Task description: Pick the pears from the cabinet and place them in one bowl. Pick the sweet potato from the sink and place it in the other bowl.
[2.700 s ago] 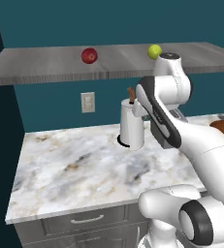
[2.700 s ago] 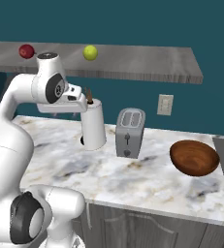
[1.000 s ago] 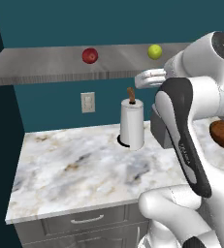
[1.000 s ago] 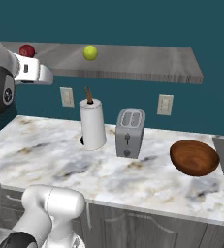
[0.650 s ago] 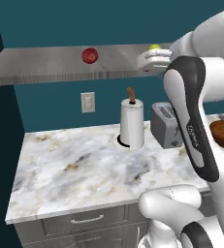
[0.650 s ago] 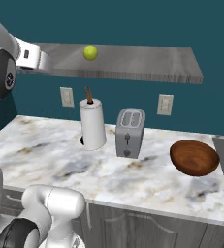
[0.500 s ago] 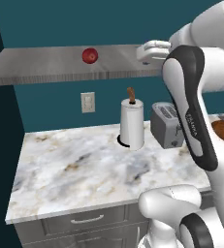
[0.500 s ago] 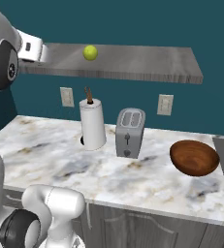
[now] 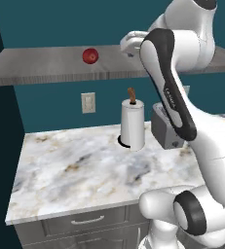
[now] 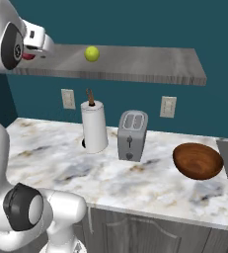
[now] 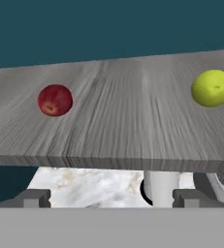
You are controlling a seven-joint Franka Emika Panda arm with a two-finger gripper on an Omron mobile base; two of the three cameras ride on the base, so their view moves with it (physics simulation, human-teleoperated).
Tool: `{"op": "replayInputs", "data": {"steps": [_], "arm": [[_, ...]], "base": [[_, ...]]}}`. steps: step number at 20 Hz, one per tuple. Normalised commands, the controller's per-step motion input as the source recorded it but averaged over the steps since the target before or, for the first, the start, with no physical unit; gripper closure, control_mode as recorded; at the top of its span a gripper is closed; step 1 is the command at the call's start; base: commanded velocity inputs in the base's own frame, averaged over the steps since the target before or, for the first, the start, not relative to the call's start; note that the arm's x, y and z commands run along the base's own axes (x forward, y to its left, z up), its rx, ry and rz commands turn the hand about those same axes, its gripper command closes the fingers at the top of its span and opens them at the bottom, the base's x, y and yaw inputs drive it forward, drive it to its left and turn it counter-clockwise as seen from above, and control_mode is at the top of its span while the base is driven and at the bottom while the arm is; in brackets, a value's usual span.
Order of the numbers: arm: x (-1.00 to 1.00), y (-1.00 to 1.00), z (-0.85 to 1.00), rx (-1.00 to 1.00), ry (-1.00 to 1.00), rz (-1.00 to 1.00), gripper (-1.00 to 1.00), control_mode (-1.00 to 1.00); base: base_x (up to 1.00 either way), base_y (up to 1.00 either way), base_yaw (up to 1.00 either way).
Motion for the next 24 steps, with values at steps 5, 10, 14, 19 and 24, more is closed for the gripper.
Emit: {"op": "replayInputs", "data": {"steps": [5,10,14,19,24], "arm": [[0.59,0.46,-0.31,-0.11,-0.04,-0.02,-1.00,-1.00],[0.60,0.39,-0.13,-0.09,-0.08,-0.04,-1.00,-1.00],[0.38,0.23,0.00,-0.02,-0.10,-0.02,-1.00,-1.00],[0.07,0.02,0.36,0.00,-0.04,-0.01,-1.00,-1.00],[0.00,0.02,0.26,0.00,-0.01,0.00,-1.00,-1.00]], "base": [[0.00,0.00,0.00],[0.00,0.00,0.00],[0.00,0.00,0.00],[0.00,0.00,0.00],[0.00,0.00,0.00]]}}
